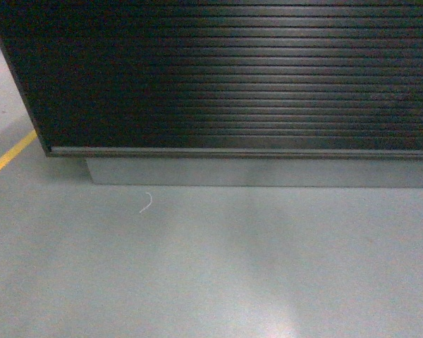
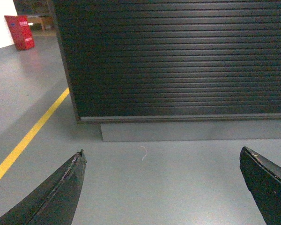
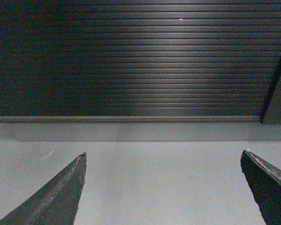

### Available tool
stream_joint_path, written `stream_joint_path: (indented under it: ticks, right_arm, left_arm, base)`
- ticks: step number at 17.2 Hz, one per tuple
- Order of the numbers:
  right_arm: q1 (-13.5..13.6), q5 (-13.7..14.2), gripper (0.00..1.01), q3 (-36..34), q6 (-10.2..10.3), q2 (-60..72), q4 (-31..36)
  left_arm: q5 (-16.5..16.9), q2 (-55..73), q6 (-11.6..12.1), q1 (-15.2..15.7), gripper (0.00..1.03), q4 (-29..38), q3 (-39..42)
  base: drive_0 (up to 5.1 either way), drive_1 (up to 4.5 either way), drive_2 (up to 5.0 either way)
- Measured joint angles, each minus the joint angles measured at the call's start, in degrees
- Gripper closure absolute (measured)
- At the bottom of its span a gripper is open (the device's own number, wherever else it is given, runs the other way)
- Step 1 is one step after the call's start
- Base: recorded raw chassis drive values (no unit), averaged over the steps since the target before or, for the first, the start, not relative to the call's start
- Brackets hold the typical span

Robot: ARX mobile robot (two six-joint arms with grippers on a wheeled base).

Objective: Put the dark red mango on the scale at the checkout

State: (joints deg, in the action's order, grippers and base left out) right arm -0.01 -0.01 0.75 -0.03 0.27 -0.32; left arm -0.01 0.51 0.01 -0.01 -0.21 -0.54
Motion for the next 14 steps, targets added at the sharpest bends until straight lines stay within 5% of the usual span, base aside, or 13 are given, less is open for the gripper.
stream_joint_path:
  ticks: [14]
  right_arm:
    - [0.0, 0.0, 0.03, 0.0, 0.0, 0.0, 0.2]
  left_arm:
    - [0.0, 0.0, 0.0, 0.0, 0.05, 0.0, 0.0]
  base:
    - [-0.1, 3.38, -3.5]
